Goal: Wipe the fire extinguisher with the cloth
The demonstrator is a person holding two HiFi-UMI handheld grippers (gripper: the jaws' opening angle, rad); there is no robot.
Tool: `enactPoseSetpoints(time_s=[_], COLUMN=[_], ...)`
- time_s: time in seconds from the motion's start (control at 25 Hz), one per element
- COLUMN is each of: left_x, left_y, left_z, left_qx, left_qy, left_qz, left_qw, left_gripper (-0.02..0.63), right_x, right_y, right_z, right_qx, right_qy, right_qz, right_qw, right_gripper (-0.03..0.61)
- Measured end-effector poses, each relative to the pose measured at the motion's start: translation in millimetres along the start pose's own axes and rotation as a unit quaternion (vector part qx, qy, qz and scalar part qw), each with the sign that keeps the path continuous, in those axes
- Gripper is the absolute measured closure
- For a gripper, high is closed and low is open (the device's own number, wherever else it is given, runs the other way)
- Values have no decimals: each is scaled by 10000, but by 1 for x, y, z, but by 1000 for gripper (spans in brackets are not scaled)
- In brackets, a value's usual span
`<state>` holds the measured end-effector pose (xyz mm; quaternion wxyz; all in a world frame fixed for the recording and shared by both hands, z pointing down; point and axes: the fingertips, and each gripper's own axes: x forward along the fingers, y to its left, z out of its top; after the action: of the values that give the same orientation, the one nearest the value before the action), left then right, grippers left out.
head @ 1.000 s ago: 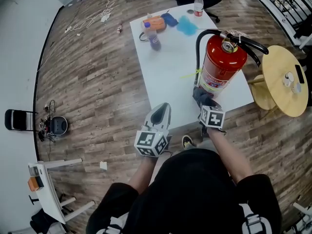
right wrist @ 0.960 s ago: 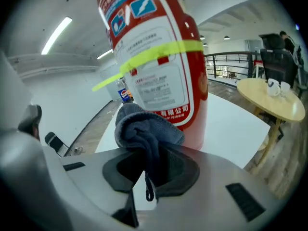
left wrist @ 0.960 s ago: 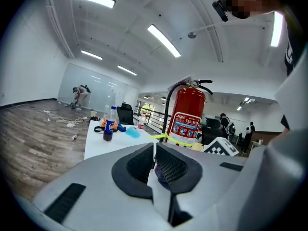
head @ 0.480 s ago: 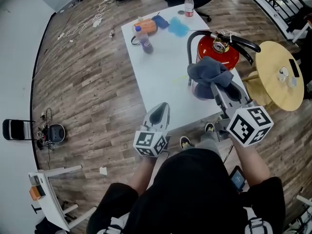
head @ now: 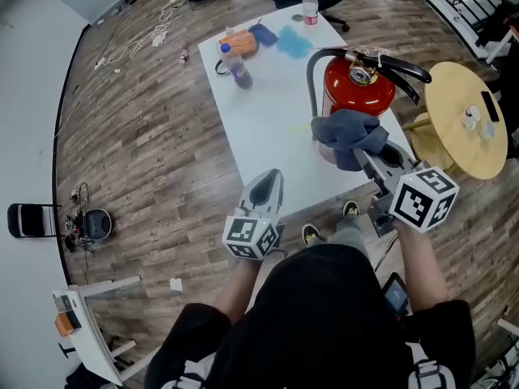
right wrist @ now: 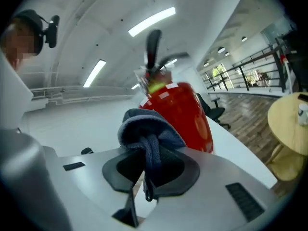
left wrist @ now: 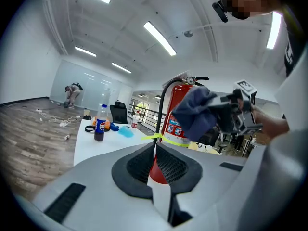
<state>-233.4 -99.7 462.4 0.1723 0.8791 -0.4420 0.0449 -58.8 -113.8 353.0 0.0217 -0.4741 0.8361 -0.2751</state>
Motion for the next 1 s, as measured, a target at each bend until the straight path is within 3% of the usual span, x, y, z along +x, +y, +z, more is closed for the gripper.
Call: enactPoseSetpoints(time_s=[0.16, 0.28, 0.48, 0.56, 0.76, 1.0], left_x=[3, 6, 0, 2, 8, 14], left_y=[1, 0, -5, -5, -3, -14], left_z=[-2, -4, -4, -1, 0, -10], left_qx=[31, 52, 49, 72, 120, 103], left_qy=[63, 111, 169, 133, 64, 130], left_qz=[5, -13, -23, -20, -4, -114], left_qw=[10000, 9999, 9998, 9999, 9999, 9998], left_gripper=[577, 577, 577, 577, 577, 577], right_x=[23, 38, 45, 46, 39, 0], right_y=[-68, -109, -163, -168, -160, -78], right_z=[-93, -163, -246, -243, -188, -59], right_qx=[567, 802, 301, -176, -1486, -2872], right_qy=[928, 1622, 2695, 2852, 2803, 1839], right_qz=[-415, -722, -1301, -1200, -1000, -547], right_qw=[9932, 9808, 9537, 9508, 9431, 9385], right_gripper=[508, 508, 508, 508, 508, 508])
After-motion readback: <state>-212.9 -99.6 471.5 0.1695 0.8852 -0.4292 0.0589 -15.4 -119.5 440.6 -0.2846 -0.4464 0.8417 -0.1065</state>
